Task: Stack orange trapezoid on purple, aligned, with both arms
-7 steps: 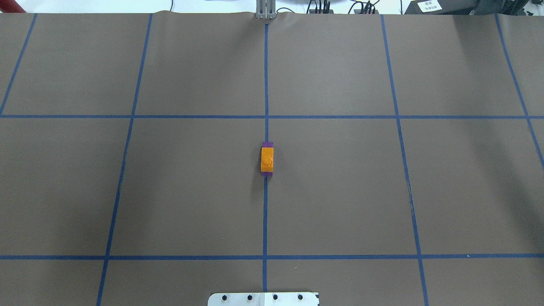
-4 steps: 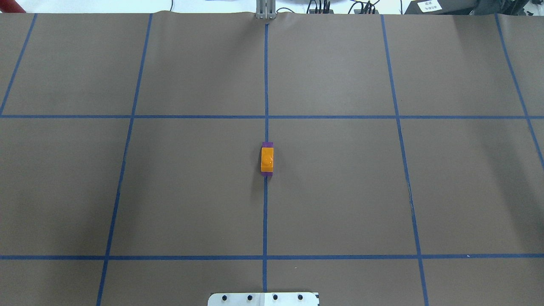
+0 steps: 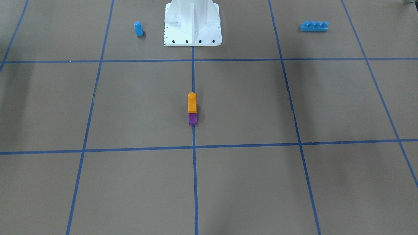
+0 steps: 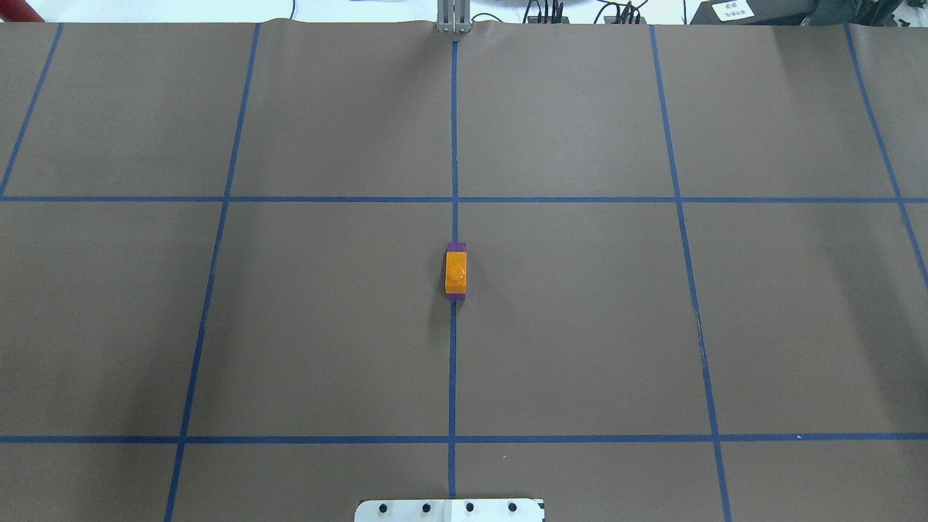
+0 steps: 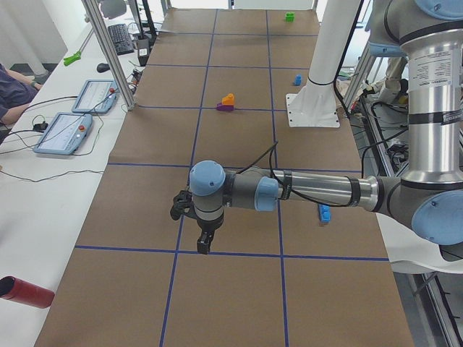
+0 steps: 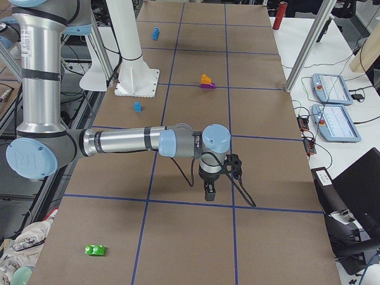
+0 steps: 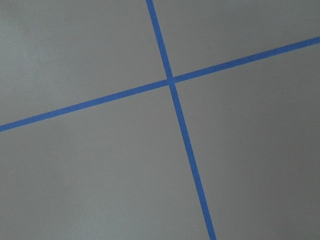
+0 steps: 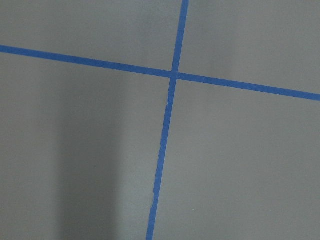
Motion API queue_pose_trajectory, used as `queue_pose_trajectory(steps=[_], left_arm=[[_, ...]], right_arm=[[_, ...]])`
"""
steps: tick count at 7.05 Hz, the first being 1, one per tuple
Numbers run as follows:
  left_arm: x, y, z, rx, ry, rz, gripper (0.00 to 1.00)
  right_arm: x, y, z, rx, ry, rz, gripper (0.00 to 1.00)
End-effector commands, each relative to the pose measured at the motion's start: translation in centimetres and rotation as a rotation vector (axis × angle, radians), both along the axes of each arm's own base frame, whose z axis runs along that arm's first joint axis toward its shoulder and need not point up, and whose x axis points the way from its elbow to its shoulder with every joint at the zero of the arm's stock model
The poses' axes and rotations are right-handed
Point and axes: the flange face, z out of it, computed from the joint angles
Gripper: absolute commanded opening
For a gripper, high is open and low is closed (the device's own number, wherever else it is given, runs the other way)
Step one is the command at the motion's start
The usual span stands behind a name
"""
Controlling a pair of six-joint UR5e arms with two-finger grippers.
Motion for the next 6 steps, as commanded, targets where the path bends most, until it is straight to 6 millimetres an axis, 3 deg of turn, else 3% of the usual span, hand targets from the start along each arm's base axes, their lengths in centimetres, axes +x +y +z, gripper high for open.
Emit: queue_pose_trajectory(steps=[1,6], left_arm=[[0.18,0.10,0.08,-0.002,0.038,0.002,1.00],[0.11,0.09,0.16,-0.007,0.027,-0.003,1.00]], right_arm=[[-0.08,-0.25,-0.29,0.006,-0.001,0.001,1.00],[-0.38,-0.58,-0.83,0.018,-0.003,-0.005,1.00]])
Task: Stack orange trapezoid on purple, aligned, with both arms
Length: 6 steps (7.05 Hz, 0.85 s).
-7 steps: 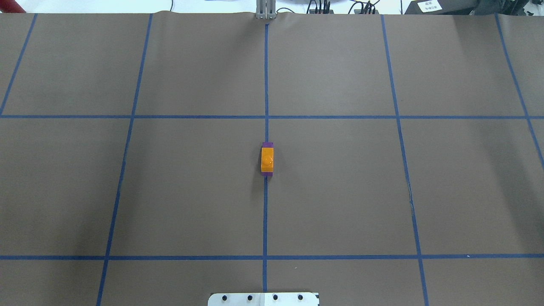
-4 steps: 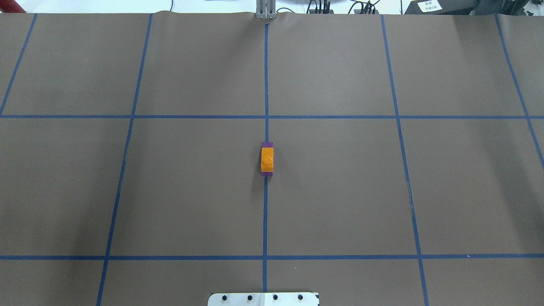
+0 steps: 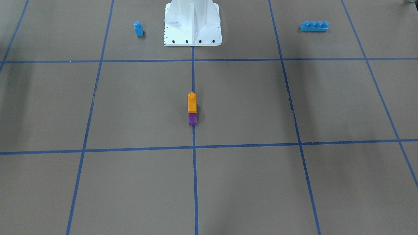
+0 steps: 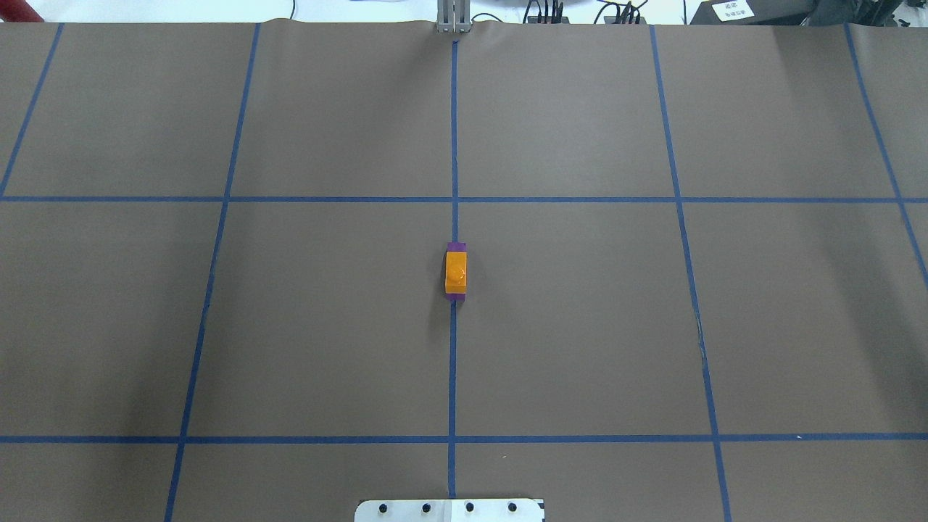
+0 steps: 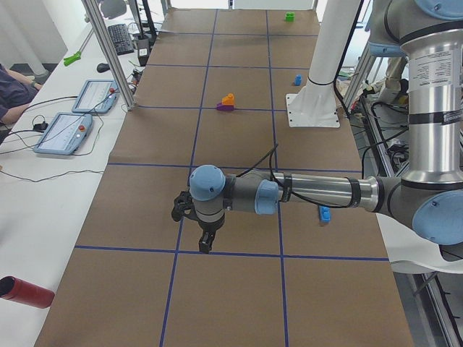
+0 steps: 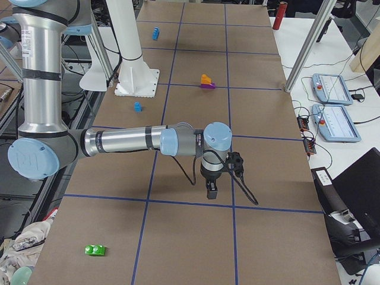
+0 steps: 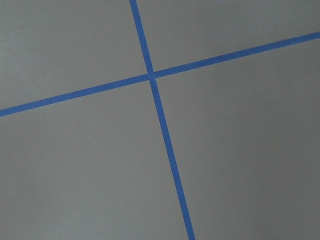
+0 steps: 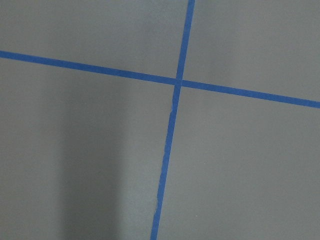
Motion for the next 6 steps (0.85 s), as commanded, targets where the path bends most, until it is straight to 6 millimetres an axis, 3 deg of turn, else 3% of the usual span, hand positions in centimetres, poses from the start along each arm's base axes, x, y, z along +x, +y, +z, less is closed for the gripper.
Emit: queue_pose_trajectory(steps=[1,6], left_arm=[[0.00,-0.01,-0.11,0.002,0.000,-0.001,1.00],[-0.29,0.12,-0.10,-0.002,0.009,-0.008,1.00]], right_arm=[[-0.21,-0.11,-0.29,0.007,0.000,-0.005,1.00],[-0.47,-0.39,-0.78,0.046,-0.007,0.016,1.00]])
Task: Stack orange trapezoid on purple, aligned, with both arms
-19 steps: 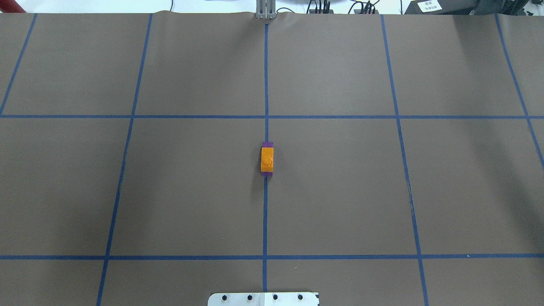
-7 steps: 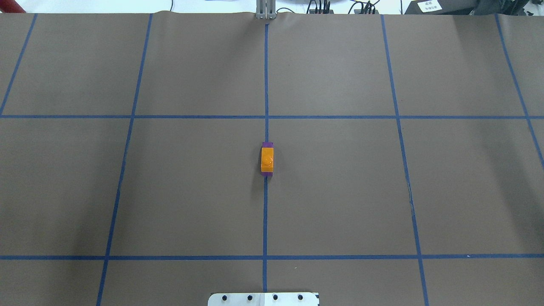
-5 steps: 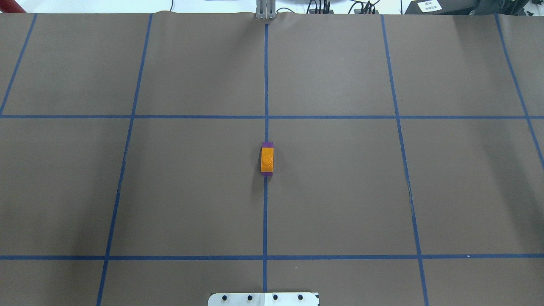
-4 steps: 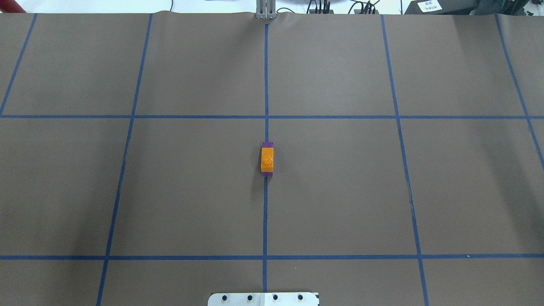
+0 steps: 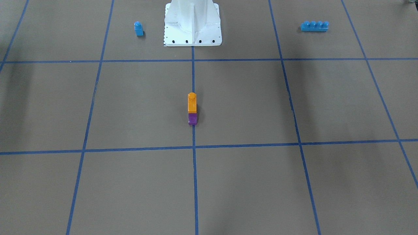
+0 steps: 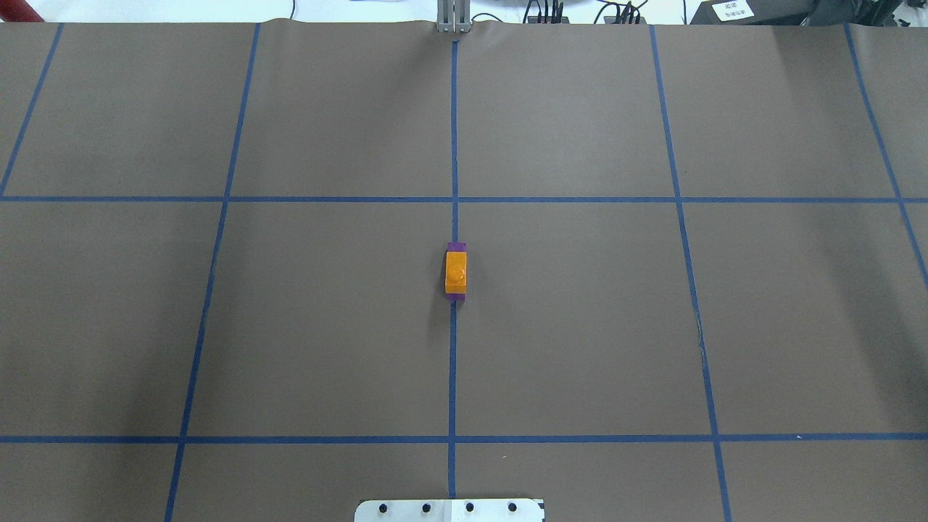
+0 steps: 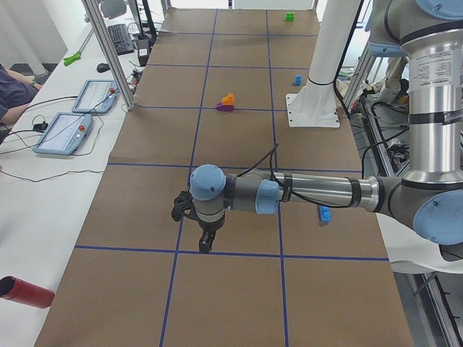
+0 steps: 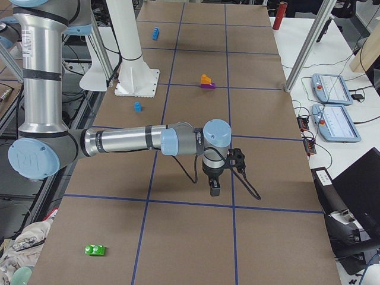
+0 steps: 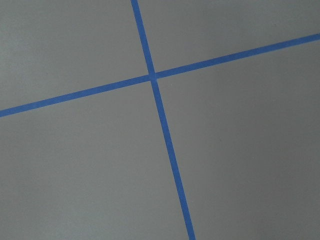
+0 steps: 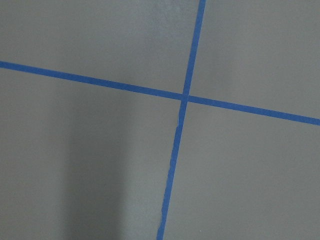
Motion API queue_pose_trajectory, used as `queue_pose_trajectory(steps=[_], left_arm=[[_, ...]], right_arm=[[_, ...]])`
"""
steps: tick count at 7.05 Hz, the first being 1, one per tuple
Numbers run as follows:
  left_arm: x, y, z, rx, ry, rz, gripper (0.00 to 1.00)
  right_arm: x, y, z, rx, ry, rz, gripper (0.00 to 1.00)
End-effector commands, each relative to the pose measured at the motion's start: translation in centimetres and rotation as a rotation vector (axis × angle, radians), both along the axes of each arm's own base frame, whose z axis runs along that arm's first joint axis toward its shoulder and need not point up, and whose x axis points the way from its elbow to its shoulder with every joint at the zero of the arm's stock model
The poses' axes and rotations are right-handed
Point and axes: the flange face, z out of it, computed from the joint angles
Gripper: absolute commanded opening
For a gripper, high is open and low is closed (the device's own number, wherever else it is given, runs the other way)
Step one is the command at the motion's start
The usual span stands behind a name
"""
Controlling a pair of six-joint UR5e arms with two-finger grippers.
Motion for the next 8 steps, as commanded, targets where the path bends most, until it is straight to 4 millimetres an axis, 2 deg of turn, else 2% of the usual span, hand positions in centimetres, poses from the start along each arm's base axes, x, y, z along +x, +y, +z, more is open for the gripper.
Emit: queue_pose_trajectory(steps=[1,8], left_arm=[[0.0,0.0,-0.1,0.000,0.005,-0.002,1.00],[0.0,-0.1,-0.1,0.001,0.004,-0.001,1.00]], right_arm=[[-0.1,-0.1,-0.1,-0.012,-0.003,0.016,1.00],[-1.2,-0.2,-0.2,-0.013,-0.003,-0.003,1.00]])
